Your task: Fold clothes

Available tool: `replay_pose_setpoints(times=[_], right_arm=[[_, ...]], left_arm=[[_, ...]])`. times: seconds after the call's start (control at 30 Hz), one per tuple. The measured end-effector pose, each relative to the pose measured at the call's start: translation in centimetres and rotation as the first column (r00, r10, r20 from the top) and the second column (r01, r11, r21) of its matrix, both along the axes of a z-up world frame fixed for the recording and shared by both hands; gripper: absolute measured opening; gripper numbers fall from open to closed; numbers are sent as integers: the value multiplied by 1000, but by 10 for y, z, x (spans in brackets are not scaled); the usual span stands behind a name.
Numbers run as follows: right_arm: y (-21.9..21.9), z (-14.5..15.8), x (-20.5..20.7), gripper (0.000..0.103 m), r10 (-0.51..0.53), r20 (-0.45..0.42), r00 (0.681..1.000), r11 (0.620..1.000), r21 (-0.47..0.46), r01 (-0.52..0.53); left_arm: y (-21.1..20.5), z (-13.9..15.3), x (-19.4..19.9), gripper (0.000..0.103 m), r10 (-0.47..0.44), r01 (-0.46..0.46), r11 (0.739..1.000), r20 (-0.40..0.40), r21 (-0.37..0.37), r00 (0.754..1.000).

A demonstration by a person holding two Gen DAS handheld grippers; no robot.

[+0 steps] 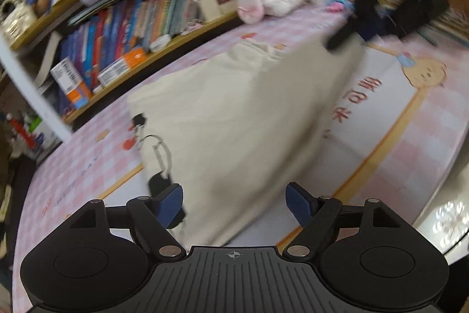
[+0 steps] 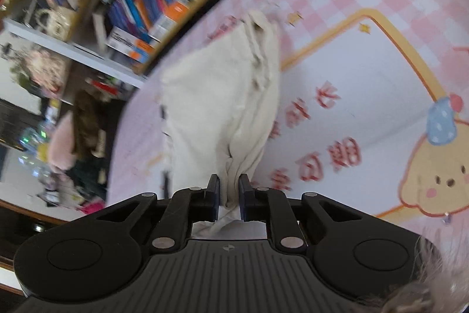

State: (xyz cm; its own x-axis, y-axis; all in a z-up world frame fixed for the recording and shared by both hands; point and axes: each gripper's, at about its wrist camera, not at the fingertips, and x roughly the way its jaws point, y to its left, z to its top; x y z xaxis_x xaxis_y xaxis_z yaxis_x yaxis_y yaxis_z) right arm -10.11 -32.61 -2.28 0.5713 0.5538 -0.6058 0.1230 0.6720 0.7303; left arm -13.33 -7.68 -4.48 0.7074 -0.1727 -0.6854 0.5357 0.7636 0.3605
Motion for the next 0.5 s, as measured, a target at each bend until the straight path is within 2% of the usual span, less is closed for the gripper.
replay_pose_setpoints(times=[0.07,0.23,0.5], right_arm=[[4,10,3,12,10,20,1000,1000,-8,-10],[10,19,9,12,30,26,999,999,-44,-29],[10,16,2,12,60,17,998,988,-146,-56]], left_arm=[[-9,-8,0,82,-20,20,999,10,28,1000],[-28,-21,3,83,-3,-13,991,122,136,993],[-31,-23,14,83,14,-37,987,147,155,989]])
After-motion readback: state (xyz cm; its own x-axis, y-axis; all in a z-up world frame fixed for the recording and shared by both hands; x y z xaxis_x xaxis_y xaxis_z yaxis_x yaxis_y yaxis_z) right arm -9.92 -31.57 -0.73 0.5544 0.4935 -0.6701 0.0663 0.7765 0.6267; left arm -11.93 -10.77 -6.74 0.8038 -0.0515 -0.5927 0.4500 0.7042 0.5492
